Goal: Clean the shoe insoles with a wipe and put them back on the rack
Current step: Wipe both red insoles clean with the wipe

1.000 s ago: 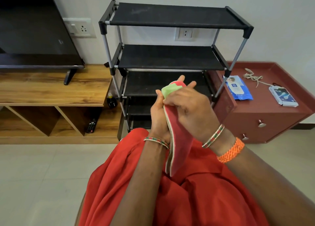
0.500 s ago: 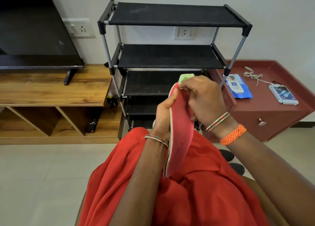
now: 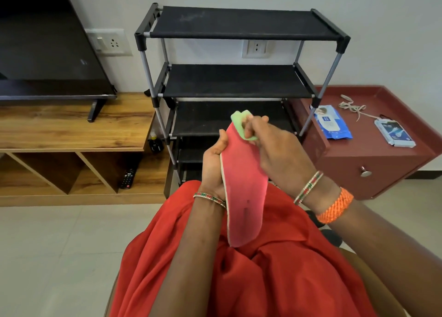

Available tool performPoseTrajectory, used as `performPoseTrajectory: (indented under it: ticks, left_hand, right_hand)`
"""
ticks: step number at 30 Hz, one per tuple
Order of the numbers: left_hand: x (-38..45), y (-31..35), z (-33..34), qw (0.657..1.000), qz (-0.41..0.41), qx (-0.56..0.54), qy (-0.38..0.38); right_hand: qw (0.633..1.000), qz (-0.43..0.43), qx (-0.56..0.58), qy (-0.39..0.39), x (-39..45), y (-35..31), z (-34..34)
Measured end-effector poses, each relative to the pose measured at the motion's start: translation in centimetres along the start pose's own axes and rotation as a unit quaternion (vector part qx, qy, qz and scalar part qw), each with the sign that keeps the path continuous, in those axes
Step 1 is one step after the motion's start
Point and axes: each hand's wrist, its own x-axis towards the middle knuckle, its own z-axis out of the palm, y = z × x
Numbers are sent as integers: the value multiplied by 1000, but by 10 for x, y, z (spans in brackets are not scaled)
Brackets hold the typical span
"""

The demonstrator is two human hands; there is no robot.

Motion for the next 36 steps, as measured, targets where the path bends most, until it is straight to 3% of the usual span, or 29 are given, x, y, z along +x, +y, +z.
performPoseTrajectory:
  ticks: [6,9,13,21,23,25,28,32,34,36]
  left_hand:
    - [0,4,-3,998,12,-69,4]
    - [4,0,0,998,15,-52,14]
    - [4,-3,2,999,17,-36,30]
    - [2,5,-10,998,26,-38,50]
    - [3,5,-13,997,23,-26,66]
    - [5,6,-15,996,32,-9,81]
    - [4,9,-16,995,45,13,87]
    - [3,6,-16,994,45,19,97]
    - [3,6,-12,994,37,21,97]
    - [2,6,-11,996,41,16,75]
  right_hand:
    - [996,-25,-58,-67,-26,-8,5]
    - [998,16,-49,-41,-20,-8,5]
    - [992,84,-57,-68,-3,-7,7]
    - [984,61,-131,-107,-13,-34,-3]
    - [975,64,-150,-151,-13,-34,-10]
    - [978,102,-85,-163,-6,-27,-18]
    - [987,145,58,-41,9,-14,-27]
    - [983,88,-25,161,27,-10,-25]
    - [981,56,-56,179,33,-11,-11]
    - [992,48,-37,110,32,-13,8]
